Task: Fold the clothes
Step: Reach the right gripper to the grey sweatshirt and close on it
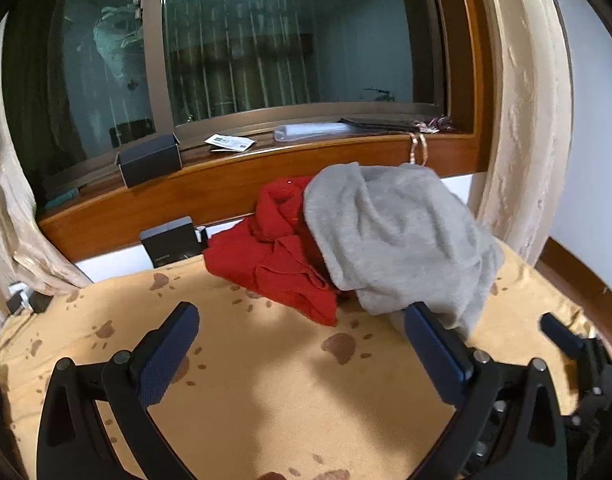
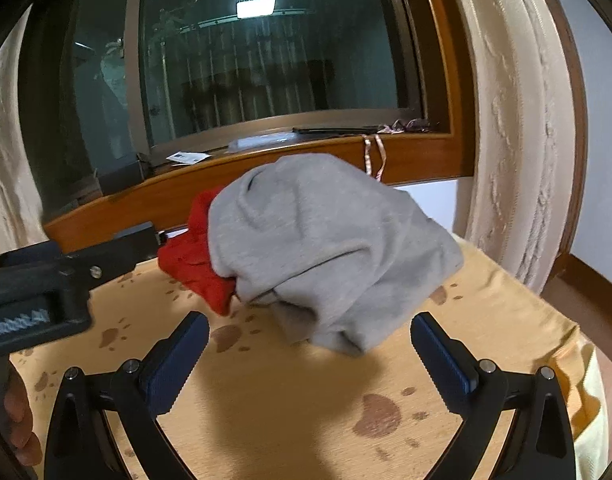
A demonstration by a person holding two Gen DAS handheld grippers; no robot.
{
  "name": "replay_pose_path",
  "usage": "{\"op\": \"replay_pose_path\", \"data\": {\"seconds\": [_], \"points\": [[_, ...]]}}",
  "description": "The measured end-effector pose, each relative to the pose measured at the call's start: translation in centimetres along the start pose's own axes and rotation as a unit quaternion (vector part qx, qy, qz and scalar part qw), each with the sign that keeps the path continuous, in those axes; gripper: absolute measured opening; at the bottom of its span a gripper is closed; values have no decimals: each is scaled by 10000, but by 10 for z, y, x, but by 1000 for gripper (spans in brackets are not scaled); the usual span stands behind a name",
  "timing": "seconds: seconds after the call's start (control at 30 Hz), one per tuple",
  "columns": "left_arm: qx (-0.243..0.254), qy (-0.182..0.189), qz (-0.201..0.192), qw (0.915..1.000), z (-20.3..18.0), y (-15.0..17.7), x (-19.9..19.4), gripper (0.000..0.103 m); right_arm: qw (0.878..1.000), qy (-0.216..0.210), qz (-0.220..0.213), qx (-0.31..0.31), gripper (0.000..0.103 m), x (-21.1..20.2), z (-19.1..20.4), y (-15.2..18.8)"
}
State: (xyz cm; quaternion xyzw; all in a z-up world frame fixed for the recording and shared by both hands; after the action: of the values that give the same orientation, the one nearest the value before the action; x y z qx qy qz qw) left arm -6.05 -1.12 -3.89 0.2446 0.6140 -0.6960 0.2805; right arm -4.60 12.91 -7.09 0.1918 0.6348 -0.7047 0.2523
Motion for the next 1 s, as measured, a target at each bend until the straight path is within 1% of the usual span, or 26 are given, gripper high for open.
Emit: {"op": "replay_pose_path", "data": {"seconds": [0.1,0.17,0.2,0.27,0.33,0.4,0.47,0.5,0.53,0.57,0.63,0.67,0.7,0.8,0.87,0.9,1.0], "points": [[-135,85,-29,9999,12,-2,5,103,9998,-172,139,-22,103,-1,4,6],[-225,142,-48,9996,21,-3,9,103,9993,-253,231,132,103,1,-2,8],[-270,171,-58,9995,25,-4,11,103,9993,-226,233,159,103,1,-4,8],[-338,205,-66,9992,31,-5,15,103,9999,-26,134,40,103,1,-4,10],[-314,142,-28,9994,30,-5,23,103,9997,224,-82,-50,103,-3,0,8],[-334,127,0,9994,32,-5,27,103,9969,590,-522,-86,103,-18,1,1],[-372,141,-28,9992,35,-5,28,103,9904,954,-995,-120,103,-35,-1,-4],[-392,143,-51,9991,37,-5,28,103,9889,1022,-1076,-77,103,-38,-2,-6],[-408,155,-67,9990,39,-5,28,103,9892,1017,-1055,6,103,-38,-5,-7],[-432,187,-54,9989,43,-6,29,103,9915,902,-936,103,103,-34,-8,-8],[-554,260,44,9981,51,-7,33,103,9984,194,-354,405,103,-13,-14,-8],[-658,295,120,9973,57,-7,37,103,9979,-73,-148,619,103,-2,-21,-9],[-753,310,192,9965,63,-7,41,103,9968,-243,-62,757,103,5,-28,-12],[-961,223,348,9945,79,-6,51,103,9963,-495,-156,688,103,11,-33,-27],[-1070,195,397,9933,87,-6,54,103,9968,-660,-180,411,103,18,-25,-41],[-1119,227,413,9926,90,-6,55,103,9973,-661,-157,262,103,24,-20,-48],[-1132,267,435,9923,91,-6,56,103,9990,-444,-5,-45,103,49,-10,-65]]}}
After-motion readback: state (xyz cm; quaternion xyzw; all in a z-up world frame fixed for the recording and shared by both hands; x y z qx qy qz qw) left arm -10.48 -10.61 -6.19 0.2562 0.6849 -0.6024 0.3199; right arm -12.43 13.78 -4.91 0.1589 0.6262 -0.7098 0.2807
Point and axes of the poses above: each gripper's, at about its wrist camera, not at the fingertips, and x roughly the way its jaws point, z to its left, y to its underside, the point moved 7 cm from there along x, roughly the way its jaws point, and after that the axes turned 10 degrees about z, right-handed, at the moved point
